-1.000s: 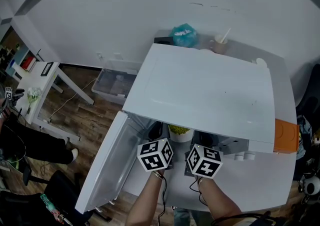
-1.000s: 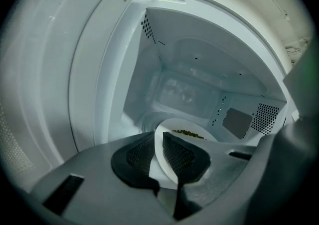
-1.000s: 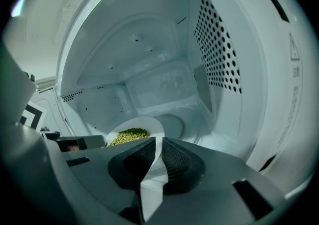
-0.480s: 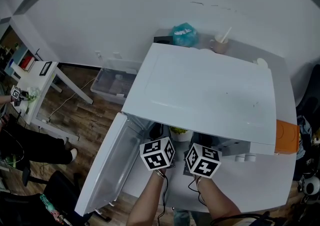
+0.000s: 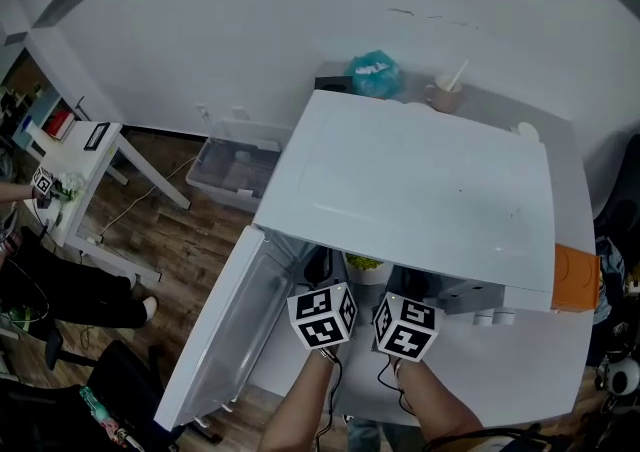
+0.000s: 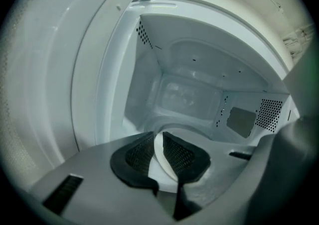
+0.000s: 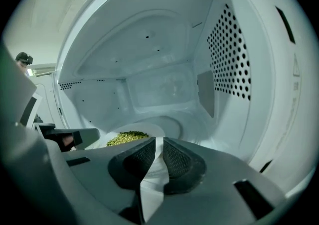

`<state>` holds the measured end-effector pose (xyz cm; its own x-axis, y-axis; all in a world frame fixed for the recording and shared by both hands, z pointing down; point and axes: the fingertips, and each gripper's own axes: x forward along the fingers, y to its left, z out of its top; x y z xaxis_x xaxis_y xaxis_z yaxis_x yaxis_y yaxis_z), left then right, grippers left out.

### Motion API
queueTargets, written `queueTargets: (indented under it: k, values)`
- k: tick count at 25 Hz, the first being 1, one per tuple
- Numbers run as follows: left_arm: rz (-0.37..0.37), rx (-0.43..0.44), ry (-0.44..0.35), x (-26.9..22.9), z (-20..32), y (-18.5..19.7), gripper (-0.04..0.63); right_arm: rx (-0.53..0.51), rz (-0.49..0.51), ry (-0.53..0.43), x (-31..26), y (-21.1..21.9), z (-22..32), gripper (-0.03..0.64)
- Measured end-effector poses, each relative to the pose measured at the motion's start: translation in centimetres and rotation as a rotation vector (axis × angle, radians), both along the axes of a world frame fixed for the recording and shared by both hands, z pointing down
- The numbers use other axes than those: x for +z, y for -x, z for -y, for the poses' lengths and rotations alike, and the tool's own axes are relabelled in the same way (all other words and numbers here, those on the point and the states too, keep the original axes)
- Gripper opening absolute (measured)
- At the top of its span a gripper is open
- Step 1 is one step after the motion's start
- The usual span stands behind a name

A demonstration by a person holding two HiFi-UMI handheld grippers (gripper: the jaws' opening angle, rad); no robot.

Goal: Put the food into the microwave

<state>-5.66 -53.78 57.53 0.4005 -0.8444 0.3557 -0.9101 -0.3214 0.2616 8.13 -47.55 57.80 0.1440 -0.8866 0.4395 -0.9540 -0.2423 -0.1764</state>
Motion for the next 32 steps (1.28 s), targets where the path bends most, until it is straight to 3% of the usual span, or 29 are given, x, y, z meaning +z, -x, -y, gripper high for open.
queueTargets:
  k: [5,12,17,24,32]
  values:
    - [-0.021,-0.027,-0.01,-1.0,-1.3,0.9,0.052,-0.022,-0.017,-0.007,-0.7,0.5,-0.5,0.051]
    - [-0.018,-0.011,0.001,-1.6,-5.7,1.8,0.052,-0.143,-0.047,-0.002,-1.5,2.6,-2.8,0.051]
    - [-0.01,0.021,0.04,-1.2,-9.9,2.1,0.048,-0.241,-0.041,0.02,-1.6,3.7,-6.3,0.04]
    - [0.003,0.058,0.081,-1.7,-15.7,2.5,0.011,-0.289,-0.028,0.073,-2.6,4.1,-11.5,0.031]
    - [-0.044,0.068,0.105,-4.0,-21.3,3.1,0.003,-0.337,-0.029,0.065,-4.9,4.8,-17.0,0.021]
